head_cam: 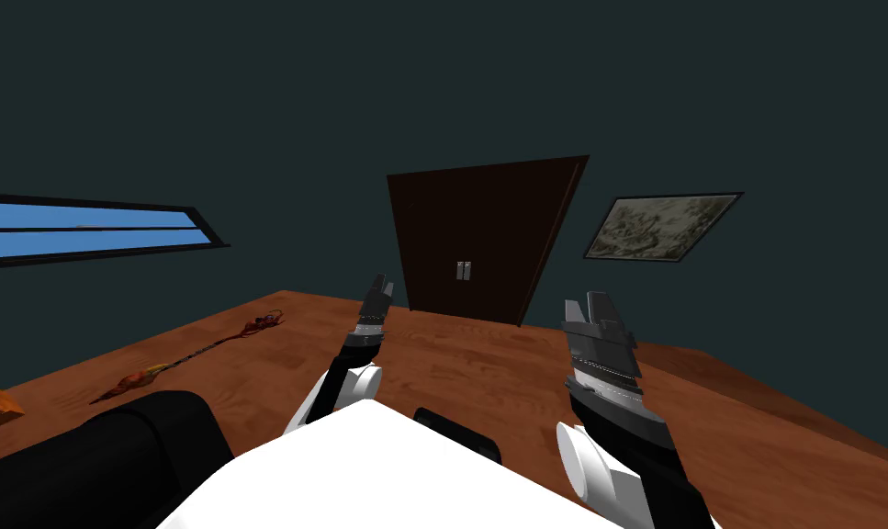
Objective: Pull the door open
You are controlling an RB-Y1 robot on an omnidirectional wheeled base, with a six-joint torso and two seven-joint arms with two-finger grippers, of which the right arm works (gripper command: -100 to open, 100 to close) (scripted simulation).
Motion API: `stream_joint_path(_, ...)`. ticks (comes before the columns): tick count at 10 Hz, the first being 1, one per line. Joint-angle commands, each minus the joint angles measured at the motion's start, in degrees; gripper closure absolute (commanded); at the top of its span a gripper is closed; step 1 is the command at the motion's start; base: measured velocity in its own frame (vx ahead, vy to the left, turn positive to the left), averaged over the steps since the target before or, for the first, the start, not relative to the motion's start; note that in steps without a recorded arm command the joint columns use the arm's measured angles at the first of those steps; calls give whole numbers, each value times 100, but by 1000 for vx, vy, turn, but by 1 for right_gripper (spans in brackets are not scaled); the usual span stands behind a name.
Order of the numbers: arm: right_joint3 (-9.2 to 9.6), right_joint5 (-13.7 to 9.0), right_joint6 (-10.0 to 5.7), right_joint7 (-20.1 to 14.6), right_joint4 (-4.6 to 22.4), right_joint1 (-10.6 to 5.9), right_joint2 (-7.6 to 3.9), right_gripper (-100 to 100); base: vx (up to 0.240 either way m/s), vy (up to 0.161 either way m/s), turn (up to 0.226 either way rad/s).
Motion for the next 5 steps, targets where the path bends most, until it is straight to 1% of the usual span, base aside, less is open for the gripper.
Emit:
stream_joint_path(1,10,-7,10,-116,193,-62,-134,-100,76,100,-26)
stream_joint_path(2,12,-9,12,-139,232,-74,-159,-100,179,46,-9)
stream_joint_path(4,25,-18,24,-285,476,-153,-306,-100,206,23,-9)
stream_joint_path(5,31,-23,30,-352,587,-189,-371,-100,220,55,-13)
